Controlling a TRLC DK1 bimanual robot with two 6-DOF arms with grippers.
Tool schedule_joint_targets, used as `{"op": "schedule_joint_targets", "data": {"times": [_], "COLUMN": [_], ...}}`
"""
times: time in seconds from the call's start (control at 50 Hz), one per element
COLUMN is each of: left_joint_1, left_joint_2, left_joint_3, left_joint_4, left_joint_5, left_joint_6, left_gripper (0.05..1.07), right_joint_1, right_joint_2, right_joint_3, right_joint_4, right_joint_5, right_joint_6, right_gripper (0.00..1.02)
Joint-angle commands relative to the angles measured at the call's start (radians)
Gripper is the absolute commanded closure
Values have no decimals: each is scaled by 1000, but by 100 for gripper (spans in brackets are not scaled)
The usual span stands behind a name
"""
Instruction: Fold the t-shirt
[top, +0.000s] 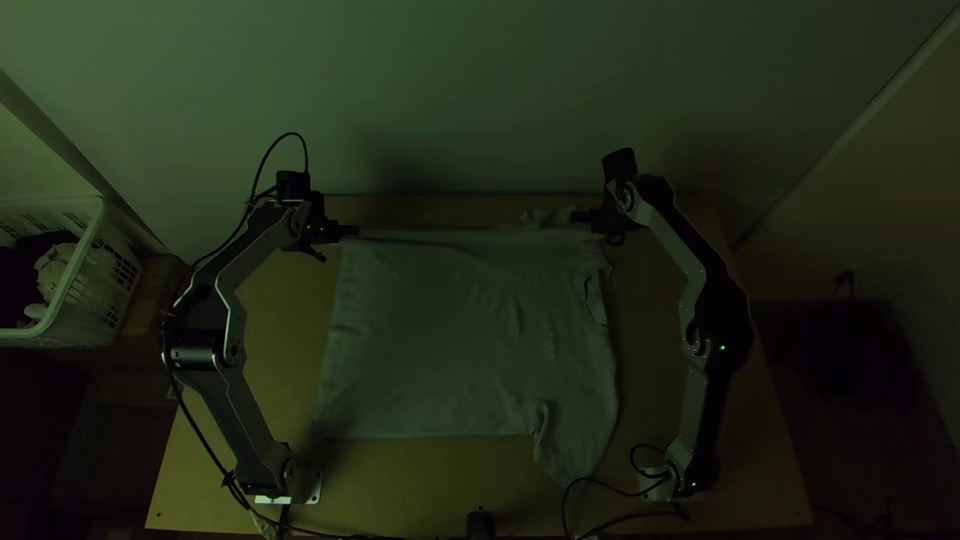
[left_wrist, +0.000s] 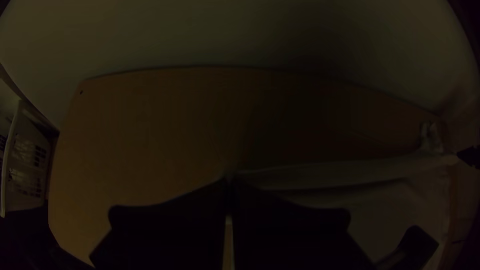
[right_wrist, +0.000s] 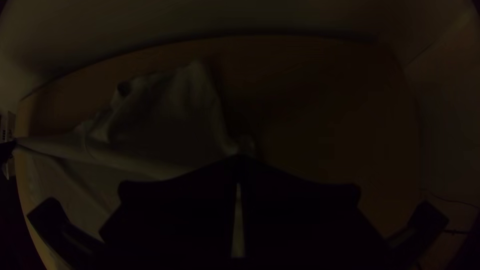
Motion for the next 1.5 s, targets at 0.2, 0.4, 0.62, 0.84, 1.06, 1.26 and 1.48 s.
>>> {"op": "schedule_joint_targets", "data": {"times": [0.2, 0.4, 0.62, 0.84, 1.06, 1.26, 1.48], "left_joint_1": [2, -10, -16, -33, -39, -38, -42], "left_joint_2": [-152, -221, -275, -321, -341, -344, -447], "left_joint_3": [-210, -305, -380, -447, -513, -553, -599], "left_joint_4": [57, 86, 102, 118, 137, 152, 135], "left_joint_5": [2, 2, 2, 2, 2, 26, 58], "left_joint_6": [5, 3, 3, 3, 5, 6, -3], "left_gripper": [105, 105, 105, 105, 105, 103, 37], "right_joint_1": [22, 34, 45, 60, 48, 16, 14], "right_joint_2": [-164, -253, -327, -390, -420, -429, -532], "right_joint_3": [-199, -333, -448, -560, -655, -692, -745], "right_joint_4": [23, 61, 84, 116, 161, 167, 167], "right_joint_5": [12, 12, 13, 17, 24, 23, 21], "right_joint_6": [-3, -2, 18, 41, 53, 53, 70], "right_gripper": [99, 99, 99, 99, 99, 96, 36]}}
